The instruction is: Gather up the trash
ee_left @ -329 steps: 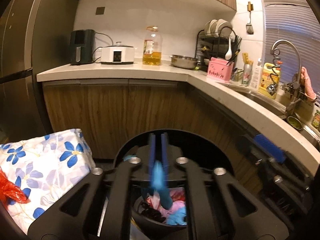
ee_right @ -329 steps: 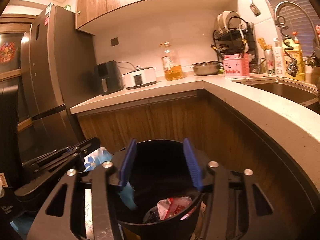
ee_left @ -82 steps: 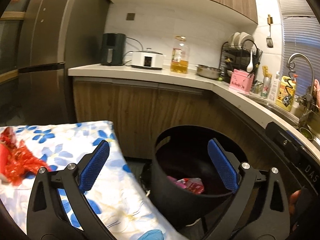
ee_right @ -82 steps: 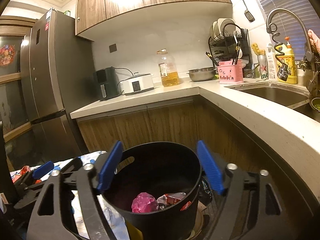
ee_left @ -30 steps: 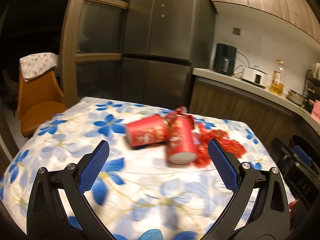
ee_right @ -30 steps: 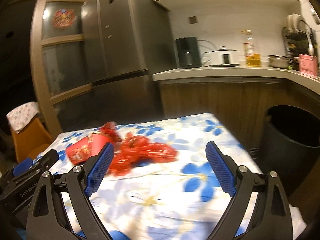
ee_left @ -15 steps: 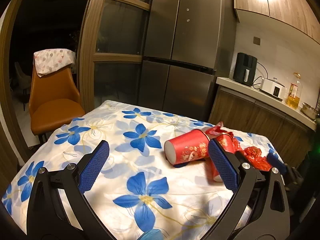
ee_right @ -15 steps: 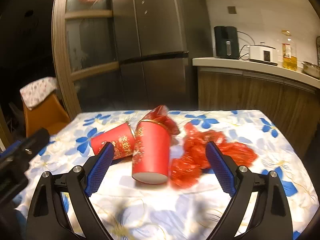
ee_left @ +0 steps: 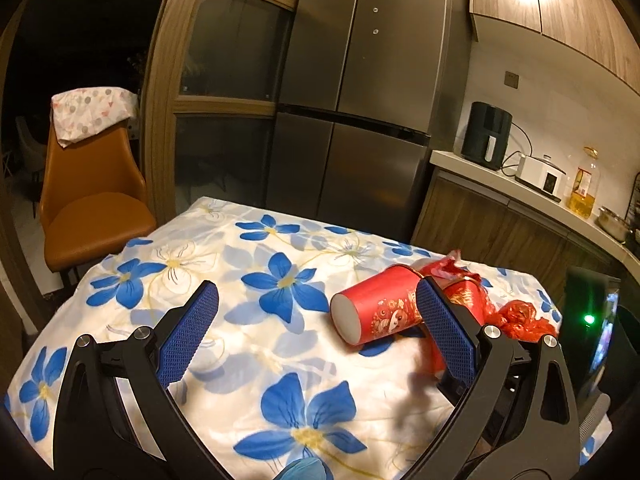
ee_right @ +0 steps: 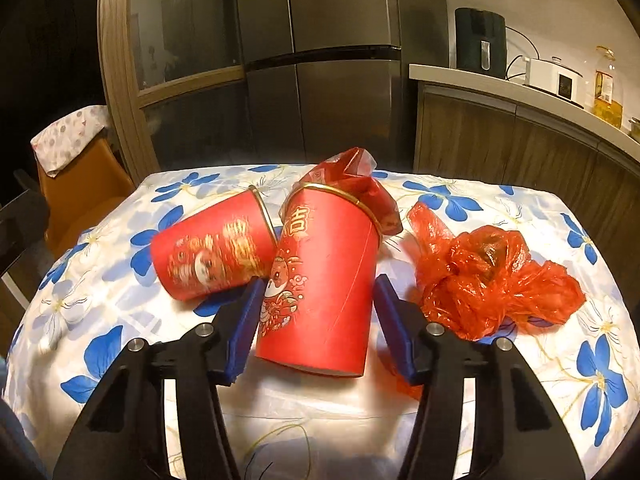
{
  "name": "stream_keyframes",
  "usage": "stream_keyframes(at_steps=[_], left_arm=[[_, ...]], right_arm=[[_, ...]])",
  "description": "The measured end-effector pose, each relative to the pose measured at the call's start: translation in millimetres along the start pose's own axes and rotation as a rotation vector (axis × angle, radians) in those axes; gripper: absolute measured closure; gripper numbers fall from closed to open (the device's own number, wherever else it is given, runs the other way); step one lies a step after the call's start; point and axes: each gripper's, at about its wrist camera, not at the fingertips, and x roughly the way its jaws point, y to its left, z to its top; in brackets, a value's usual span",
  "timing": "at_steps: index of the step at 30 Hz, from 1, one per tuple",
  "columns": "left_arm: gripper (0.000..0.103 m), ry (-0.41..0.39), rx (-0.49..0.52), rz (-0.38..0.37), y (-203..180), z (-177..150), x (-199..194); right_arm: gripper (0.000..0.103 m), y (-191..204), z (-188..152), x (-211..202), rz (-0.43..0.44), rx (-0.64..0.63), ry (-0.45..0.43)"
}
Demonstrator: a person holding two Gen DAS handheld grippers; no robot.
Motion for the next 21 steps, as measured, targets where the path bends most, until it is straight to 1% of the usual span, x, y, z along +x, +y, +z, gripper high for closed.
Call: stream_keyframes(at_steps=[3, 6, 9, 12, 14, 16, 19, 21], left_arm=[[0.006, 0.003, 0.003, -0.013, 0.0, -0.4, 3.6], [0.006, 0.023, -0.011, -0.034, 3.3, -1.9, 8.5], [0.006, 0.031, 0.003, -0.043, 3.4, -1.8, 12.2], [0.006, 0.049, 0.005, -0.089, 2.6, -0.2, 20.4], [0.006, 0.064, 0.007, -0.092, 0.4, 0.9, 28.0], [0.006, 0.078, 0.023, -0.115, -5.5, 1.5, 38.5], [0.006, 0.116, 0.032, -0.175, -15.6, 0.2, 56.1], [0.006, 0.143, 0.051, -0.195, -23.2, -0.4, 68.2]], right_arm=[[0.052, 1.6, -0.9, -5.9, 0.011, -0.014, -0.019], [0.052, 2.3, -0.5, -14.5, 0.021, -0.016, -0.044], [0.052, -1.0, -2.2, -30.5, 0.041, -0.014, -0.08], [0.052, -10.8, -4.0, -51.4, 0.057, 0.014, -0.119], [0.052, -17.7, -3.3, -64.2, 0.07, 0.036, -0.147], [0.052, -23.0, -1.2, -76.9, 0.076, 0.05, -0.178], [0.052, -30.5, 0.9, -96.1, 0.087, 0.072, -0.217], [0.052, -34.3, 0.9, -106.1, 0.092, 0.076, -0.235]])
